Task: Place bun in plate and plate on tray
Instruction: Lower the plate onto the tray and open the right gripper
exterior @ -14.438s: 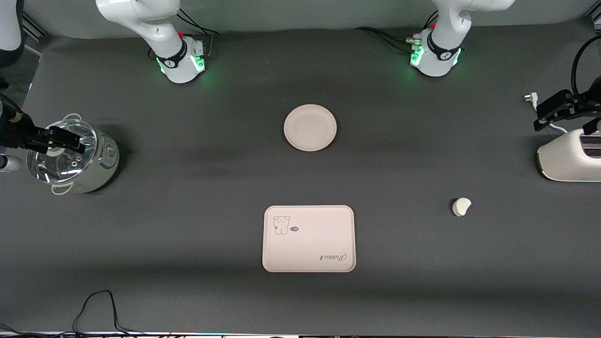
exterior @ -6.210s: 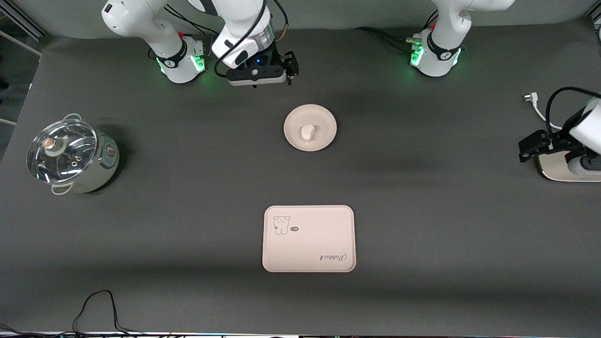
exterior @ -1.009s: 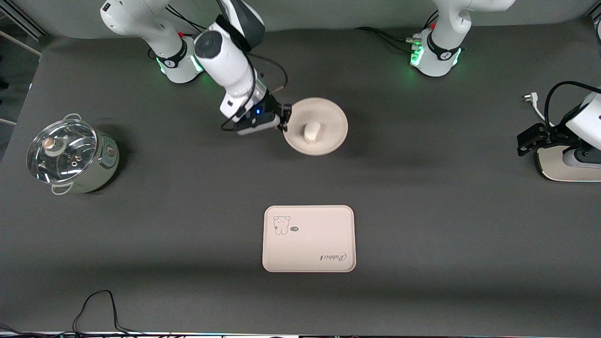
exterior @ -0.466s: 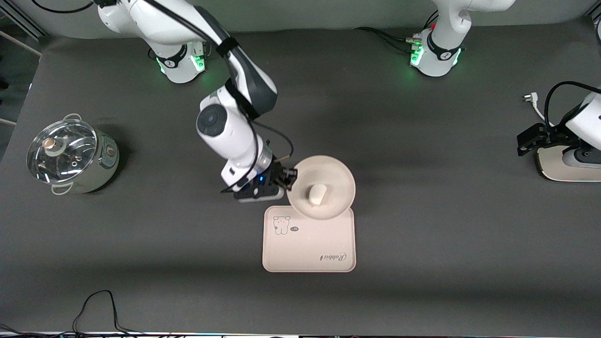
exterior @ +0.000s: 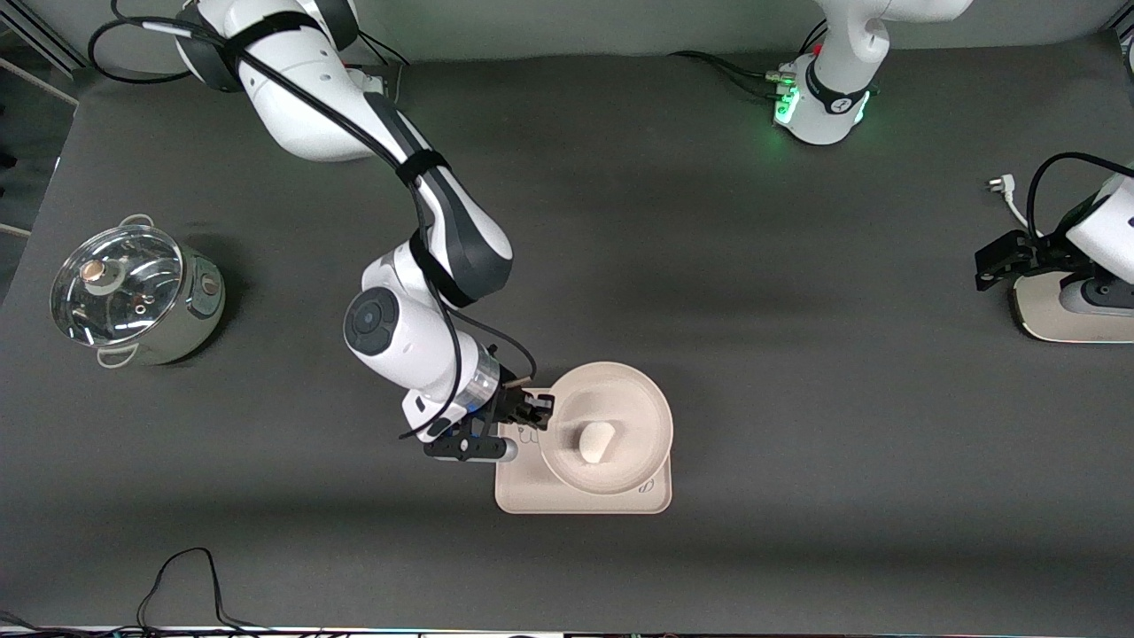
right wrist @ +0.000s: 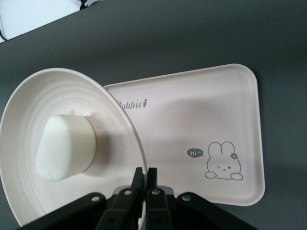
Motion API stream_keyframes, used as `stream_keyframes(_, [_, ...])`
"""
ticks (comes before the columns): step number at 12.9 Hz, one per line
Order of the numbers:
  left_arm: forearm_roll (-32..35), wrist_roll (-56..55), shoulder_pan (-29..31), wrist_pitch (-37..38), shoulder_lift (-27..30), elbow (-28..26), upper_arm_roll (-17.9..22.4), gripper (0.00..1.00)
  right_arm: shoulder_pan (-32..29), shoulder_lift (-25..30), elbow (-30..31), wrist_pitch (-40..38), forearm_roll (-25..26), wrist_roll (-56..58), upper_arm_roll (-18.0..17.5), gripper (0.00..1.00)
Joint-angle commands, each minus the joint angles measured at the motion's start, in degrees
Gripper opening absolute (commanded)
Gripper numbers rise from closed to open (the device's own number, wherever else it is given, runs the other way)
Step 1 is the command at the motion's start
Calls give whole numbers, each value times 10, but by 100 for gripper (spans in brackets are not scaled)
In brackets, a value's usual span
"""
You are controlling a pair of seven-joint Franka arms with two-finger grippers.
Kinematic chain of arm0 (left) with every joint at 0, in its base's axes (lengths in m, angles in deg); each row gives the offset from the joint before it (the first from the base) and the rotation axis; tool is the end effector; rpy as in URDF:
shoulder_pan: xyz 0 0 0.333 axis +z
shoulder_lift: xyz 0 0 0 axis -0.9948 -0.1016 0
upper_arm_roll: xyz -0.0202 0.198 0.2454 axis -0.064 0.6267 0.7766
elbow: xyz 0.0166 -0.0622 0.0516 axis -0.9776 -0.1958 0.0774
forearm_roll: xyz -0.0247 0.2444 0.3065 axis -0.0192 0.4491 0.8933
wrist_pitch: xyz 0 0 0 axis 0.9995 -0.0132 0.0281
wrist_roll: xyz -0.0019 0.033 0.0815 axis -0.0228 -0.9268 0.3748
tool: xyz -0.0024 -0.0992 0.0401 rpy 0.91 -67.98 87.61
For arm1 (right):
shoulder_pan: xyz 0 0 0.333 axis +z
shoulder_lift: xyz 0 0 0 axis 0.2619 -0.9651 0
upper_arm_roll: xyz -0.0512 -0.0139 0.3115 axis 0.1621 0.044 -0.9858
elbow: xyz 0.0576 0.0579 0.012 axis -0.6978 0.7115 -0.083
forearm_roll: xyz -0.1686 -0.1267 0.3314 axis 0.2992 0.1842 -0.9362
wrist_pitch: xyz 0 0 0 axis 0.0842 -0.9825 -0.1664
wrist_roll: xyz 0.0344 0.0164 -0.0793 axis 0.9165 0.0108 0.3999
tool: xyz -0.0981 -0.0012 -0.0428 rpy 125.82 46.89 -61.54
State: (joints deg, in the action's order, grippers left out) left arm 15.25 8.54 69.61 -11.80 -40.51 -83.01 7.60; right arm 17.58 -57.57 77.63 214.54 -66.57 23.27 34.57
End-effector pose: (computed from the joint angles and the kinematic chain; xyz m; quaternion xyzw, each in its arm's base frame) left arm 0.5699 0.0023 0.5761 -0.9982 0.0571 -0.0013 0.0185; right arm 0.6828 0.3969 0.3280 -0.9762 0.0656 -0.0593 0.1982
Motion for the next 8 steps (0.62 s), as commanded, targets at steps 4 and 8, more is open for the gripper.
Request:
stream_keyframes(4, [3, -4, -4, 13, 6, 1, 3, 100, -8, -100, -48, 66, -20, 10, -6, 2])
stream_keyframes(8, [4, -3, -3, 14, 7, 1, 3, 100, -8, -134, -48, 76, -20, 11, -7, 2])
